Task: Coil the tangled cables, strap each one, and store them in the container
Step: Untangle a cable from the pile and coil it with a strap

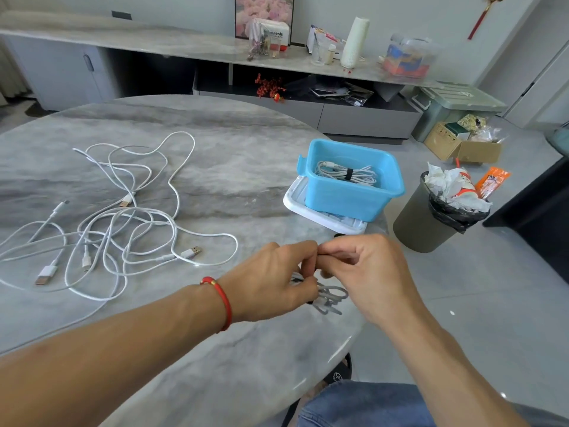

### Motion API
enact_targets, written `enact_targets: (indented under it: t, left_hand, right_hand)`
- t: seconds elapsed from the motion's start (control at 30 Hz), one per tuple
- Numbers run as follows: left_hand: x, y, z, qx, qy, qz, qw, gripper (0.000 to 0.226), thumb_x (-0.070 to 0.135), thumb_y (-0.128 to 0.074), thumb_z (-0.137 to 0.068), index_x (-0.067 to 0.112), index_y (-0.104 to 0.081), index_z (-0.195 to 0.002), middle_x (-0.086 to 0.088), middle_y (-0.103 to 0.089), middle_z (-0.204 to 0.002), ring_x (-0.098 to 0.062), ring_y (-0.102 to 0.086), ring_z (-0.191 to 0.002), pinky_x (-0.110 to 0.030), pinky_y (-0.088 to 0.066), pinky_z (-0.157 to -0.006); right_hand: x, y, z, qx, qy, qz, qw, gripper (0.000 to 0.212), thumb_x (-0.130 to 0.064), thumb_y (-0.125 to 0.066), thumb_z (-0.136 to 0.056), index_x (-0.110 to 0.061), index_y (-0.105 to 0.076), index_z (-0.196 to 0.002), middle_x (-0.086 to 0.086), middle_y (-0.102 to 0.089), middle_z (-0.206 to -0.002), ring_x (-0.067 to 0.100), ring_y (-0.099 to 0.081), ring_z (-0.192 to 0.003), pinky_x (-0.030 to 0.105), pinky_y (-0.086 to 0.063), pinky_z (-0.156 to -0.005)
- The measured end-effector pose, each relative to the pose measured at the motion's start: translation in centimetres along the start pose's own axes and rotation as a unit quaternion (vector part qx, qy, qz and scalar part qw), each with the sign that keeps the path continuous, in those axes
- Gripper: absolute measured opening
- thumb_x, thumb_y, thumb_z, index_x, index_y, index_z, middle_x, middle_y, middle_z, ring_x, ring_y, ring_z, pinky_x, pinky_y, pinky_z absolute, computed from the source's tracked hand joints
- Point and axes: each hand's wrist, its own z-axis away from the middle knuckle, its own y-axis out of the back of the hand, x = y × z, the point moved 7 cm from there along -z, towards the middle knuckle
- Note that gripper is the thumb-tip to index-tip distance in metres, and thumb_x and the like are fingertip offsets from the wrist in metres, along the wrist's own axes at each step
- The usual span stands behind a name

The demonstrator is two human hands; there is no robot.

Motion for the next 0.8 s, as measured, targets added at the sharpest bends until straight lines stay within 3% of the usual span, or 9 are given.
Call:
enact_targets:
  t: [0.2,0.33,0.5,0.63,0.8]
  left_hand:
    - [-0.6,-0.4,-0.3,0.052,0.009,0.008,0.999,0.014,0.028,-0.057,-0.086,0.025,-0.044,-0.080,-0.001,-0.061,-0.060,-0.016,-0.051,-0.057,-0.034,-0.043,-0.055]
    - [-1.1,-1.0,-0.4,0.096,0.032,0.015,0.995,0.015,0.027,-0.055,-0.085,0.025,-0.042,-0.078,0.001,-0.060,-0.062,-0.017,-0.051,-0.060,-0.031,-0.037,-0.053]
    - [-2.3,-1.1,-0.9,0.079,0.103,0.121,0.984,0.016,0.024,-0.054,-0.087,0.027,-0.038,-0.091,-0.007,-0.066,-0.061,-0.018,-0.050,-0.055,-0.027,-0.041,-0.048]
    - [-2.8,-0.8,-1.0,0.061,0.149,0.254,0.954,0.017,0.018,-0.052,-0.088,0.029,-0.040,-0.092,-0.002,-0.064,-0.059,-0.010,-0.040,-0.044,-0.017,-0.031,-0.041]
    - [-3.1,-1.3,-0.7,0.076,0.194,0.423,0.882,0.023,0.007,-0.048,-0.088,0.028,-0.040,-0.091,-0.009,-0.056,-0.063,-0.017,-0.025,-0.046,-0.022,-0.019,-0.041]
  right_hand:
    - [-0.4,0.8,1.0,0.068,-0.022,0.054,0.996,0.006,-0.029,-0.082,-0.086,-0.032,-0.082,-0.080,-0.024,-0.075,-0.078,-0.001,-0.072,-0.084,0.036,-0.060,-0.082]
    - [-1.4,0.8,1.7,0.103,0.001,0.140,0.985,0.005,-0.034,-0.078,-0.089,-0.032,-0.081,-0.086,-0.016,-0.077,-0.089,0.016,-0.070,-0.095,0.041,-0.057,-0.084]
    - [-2.3,0.8,2.2,0.146,0.054,0.144,0.977,0.004,-0.031,-0.078,-0.090,-0.029,-0.081,-0.087,-0.011,-0.078,-0.086,0.020,-0.072,-0.085,0.043,-0.057,-0.077]
    - [-2.8,0.8,2.4,0.183,0.100,0.129,0.970,0.003,-0.025,-0.083,-0.087,-0.025,-0.081,-0.084,-0.008,-0.077,-0.079,0.020,-0.072,-0.077,0.044,-0.058,-0.071]
    - [-4.1,0.7,2.9,0.213,0.197,0.148,0.945,0.008,-0.010,-0.085,-0.079,-0.016,-0.080,-0.078,-0.008,-0.077,-0.080,0.014,-0.071,-0.094,0.045,-0.056,-0.090]
